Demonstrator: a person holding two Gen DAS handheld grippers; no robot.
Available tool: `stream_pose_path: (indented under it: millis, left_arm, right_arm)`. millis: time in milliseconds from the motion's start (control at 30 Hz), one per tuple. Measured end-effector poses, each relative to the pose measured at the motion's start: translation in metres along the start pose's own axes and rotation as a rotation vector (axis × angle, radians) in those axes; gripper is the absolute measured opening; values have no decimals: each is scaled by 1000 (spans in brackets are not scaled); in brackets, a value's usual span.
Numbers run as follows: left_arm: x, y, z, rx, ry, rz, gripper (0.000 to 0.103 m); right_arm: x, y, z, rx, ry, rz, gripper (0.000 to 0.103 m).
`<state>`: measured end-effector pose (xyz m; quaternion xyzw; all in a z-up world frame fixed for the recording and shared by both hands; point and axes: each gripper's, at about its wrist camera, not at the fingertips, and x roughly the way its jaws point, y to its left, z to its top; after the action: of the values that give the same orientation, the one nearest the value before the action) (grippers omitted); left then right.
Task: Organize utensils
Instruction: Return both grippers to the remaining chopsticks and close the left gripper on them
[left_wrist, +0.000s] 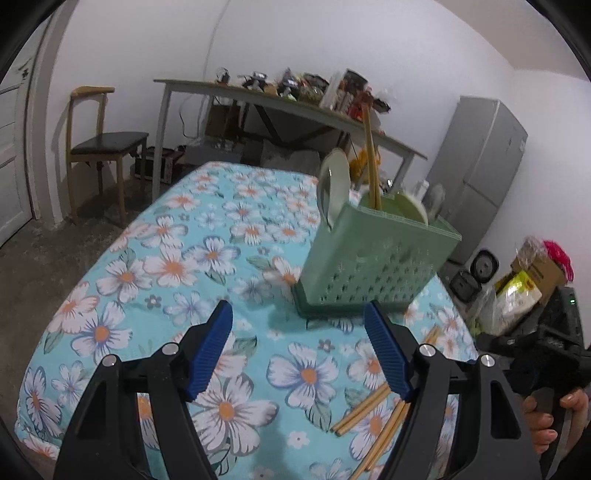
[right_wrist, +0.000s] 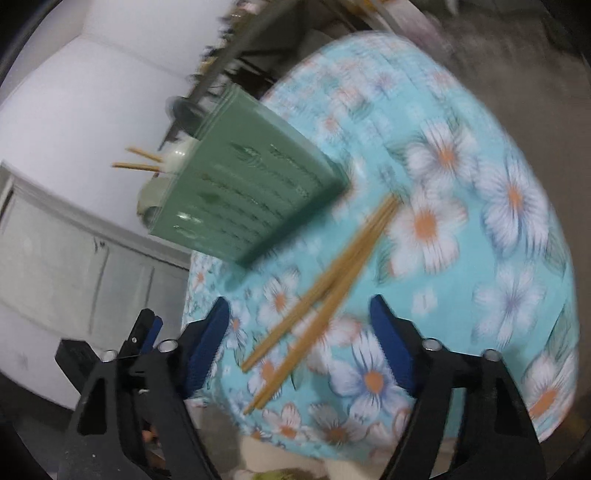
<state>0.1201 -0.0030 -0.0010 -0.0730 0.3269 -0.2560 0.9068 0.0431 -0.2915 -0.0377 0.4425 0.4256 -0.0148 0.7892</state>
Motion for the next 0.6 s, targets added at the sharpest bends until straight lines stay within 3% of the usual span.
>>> stream_pose_path:
  millis: [200,333,500,600]
  left_arm:
    - [15,-20,-19,149,101,-103,71]
    - [29,-47,-27,295,160,-204,56]
    - [48,-83,-29,452,184,-279,29]
    - [60,-107,-28,531,193,-319,24]
  right_arm:
    - [13,-8,-12,85,12,-7,46]
    - [11,-16,-11,111,-4,-15,37]
    - [0,-21,-7,81,-42,-77,28]
    - [-9,-24,-4,43,-79,-127,25]
